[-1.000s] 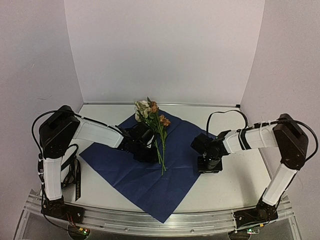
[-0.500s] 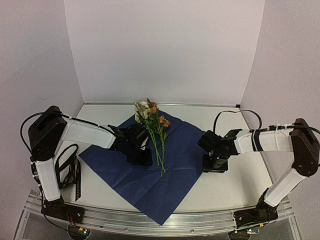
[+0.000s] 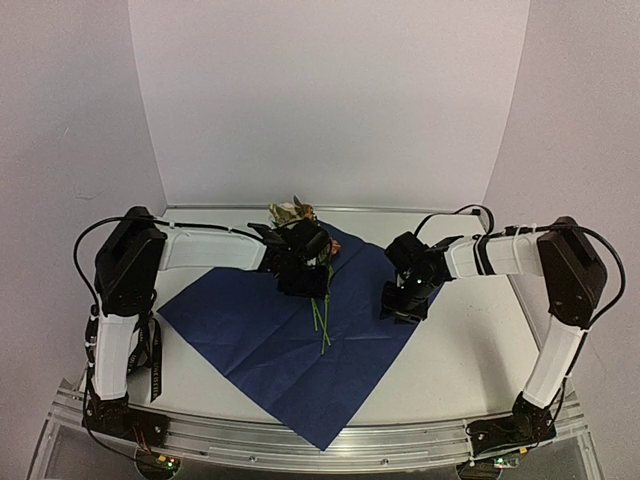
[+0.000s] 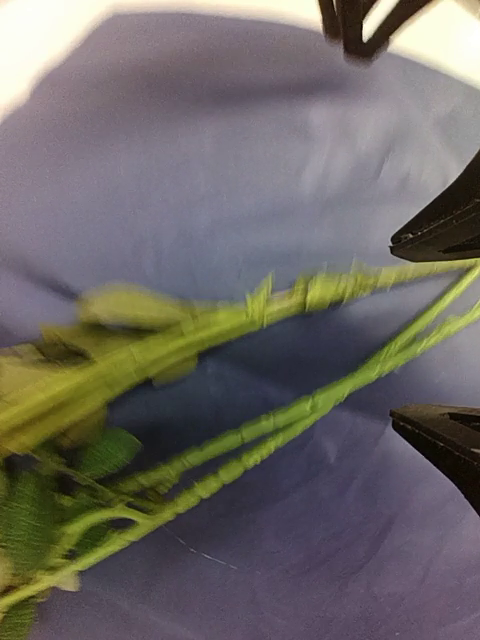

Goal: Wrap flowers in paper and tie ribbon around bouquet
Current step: Adjust the fake flower on the flattened wrapping paper.

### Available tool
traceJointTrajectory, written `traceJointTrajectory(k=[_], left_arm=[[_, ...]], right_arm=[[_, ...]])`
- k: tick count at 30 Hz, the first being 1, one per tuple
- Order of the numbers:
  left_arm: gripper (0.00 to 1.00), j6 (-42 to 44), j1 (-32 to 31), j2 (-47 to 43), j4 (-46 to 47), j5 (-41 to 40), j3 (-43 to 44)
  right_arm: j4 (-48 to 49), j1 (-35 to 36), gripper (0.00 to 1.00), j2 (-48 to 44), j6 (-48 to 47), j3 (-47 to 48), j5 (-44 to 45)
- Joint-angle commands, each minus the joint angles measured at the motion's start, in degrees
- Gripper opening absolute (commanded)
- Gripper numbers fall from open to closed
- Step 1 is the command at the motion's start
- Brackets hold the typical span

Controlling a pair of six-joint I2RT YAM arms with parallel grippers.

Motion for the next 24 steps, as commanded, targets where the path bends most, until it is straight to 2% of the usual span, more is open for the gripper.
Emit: traceJointTrajectory(k=[1,6,11,17,24], left_arm=[[0.50,1.92,0.88,3.38,-5.69,-4.22,4.38],[0.43,2.06,1.03,4.39,-5.86,-3.50,5.72],[0.24,2.50,1.03,3.50,-5.47,-3.05,4.67],[0.07,4.11,1.72,-0.26,-3.89,-0.90,1.13],[0.00,5.73,2.41,-6.59,-1.39,1.79,-4.21]], right_arm=[[2.79,-0.99,0.35,2.31,1.59,1.09,-1.55],[3.23,-1.16,0.33,3.44,3.26,0.30,-0.33],[3.21,-1.31,0.31,2.61,4.29,-1.43,2.57],[2.54,-1.58,0.28,1.11,5.92,-3.84,6.40],[1.93,-1.70,0.27,1.17,7.73,-4.80,8.36]])
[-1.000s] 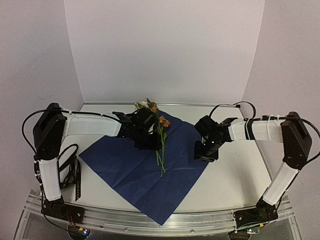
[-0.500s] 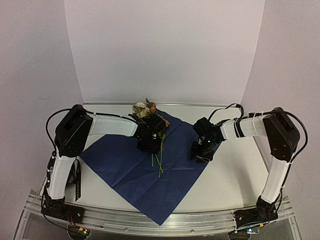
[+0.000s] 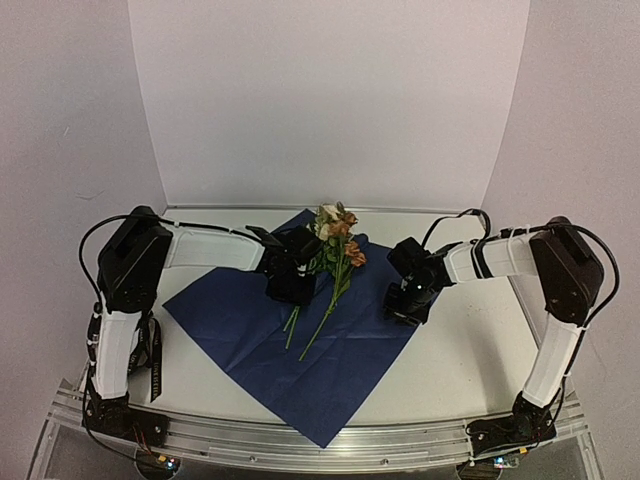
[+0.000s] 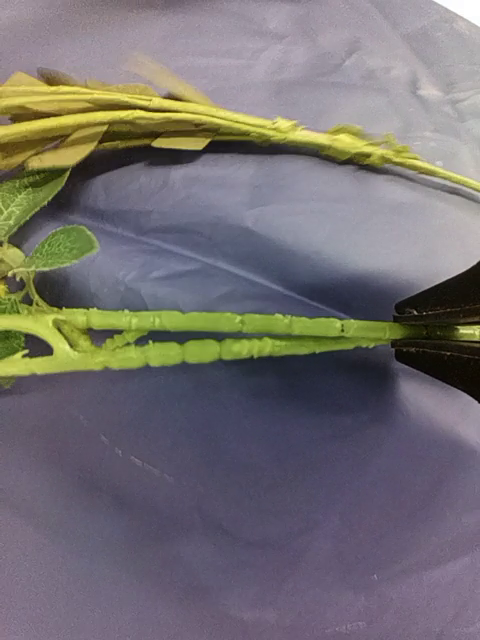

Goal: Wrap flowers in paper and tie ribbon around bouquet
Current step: Adjust the fake flower on the flattened wrapping paper.

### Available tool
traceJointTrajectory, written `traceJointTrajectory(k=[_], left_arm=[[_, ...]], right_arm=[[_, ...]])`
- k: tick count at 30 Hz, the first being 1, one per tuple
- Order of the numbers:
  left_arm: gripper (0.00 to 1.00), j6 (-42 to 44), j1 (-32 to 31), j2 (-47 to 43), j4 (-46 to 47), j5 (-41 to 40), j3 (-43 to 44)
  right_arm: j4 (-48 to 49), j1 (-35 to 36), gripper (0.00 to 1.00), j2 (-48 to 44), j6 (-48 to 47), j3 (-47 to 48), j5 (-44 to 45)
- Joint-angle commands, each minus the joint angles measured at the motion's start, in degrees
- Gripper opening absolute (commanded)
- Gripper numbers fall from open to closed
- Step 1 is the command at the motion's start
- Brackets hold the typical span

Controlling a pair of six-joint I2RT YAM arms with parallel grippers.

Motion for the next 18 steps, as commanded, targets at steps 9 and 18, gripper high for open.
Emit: traceJointTrajectory(k=[9,18], left_arm=[[0.00,-6.92,0.71,-8.04,5.67,5.44,-4.78],[0.07,-14.50,0.71,-8.17,15.07,10.34,-10.98]], right_arm=[[-5.81,-0.68,0.26,2.14,-1.88,2.24,1.48],[-11.77,-0.68,0.24,0.74,-5.90,4.14,2.08]])
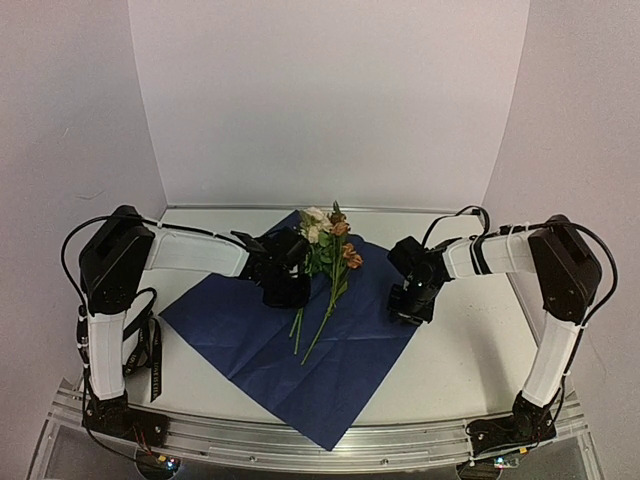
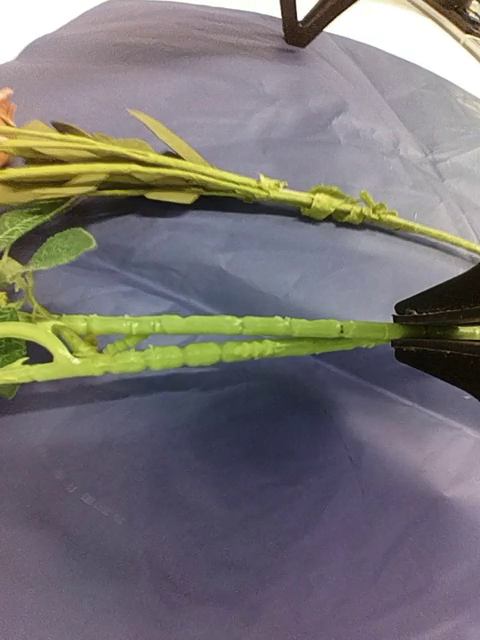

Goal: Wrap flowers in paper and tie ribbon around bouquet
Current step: Adjust the fake flower on the flattened wrapping paper.

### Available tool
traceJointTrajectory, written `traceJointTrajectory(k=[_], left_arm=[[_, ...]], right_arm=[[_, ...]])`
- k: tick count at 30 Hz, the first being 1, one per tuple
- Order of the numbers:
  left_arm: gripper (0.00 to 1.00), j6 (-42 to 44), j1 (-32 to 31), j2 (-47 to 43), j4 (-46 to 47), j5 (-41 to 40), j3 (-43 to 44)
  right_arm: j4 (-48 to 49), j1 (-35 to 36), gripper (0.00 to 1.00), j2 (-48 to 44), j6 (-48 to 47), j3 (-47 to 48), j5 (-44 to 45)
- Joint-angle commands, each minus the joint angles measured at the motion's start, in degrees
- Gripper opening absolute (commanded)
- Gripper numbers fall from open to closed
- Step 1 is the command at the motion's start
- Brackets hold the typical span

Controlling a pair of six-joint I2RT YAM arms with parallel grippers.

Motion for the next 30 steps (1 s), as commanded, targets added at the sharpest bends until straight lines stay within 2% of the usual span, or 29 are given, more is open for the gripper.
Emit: traceJointTrajectory(k=[1,7,11,13,21,30], left_arm=[[0.10,-3.69,0.23,-2.16,6.69,3.79,-1.16],[0.41,-2.61,0.37,-7.17,8.32,1.53,-4.42],[0.47,-3.93,2.01,-14.21,9.33,-0.13,-10.82],[0.48,-5.00,3.62,-17.68,9.65,0.11,-15.02],[0.31,-5.33,9.17,-25.10,11.72,4.83,-28.61],[0.22,-3.42,13.80,-25.82,10.58,7.13,-33.57]], right_arm=[[-5.38,-0.22,0.24,-0.24,-2.90,1.76,1.47],[-9.12,0.58,0.27,-0.61,-5.46,6.67,1.09],[-11.12,2.20,0.32,0.77,-6.92,12.03,2.24],[-11.73,2.98,0.36,3.06,-7.06,15.48,2.37],[-12.07,6.96,0.46,14.62,-5.75,31.96,4.41],[-12.34,8.57,0.51,25.97,-5.76,44.72,8.43]])
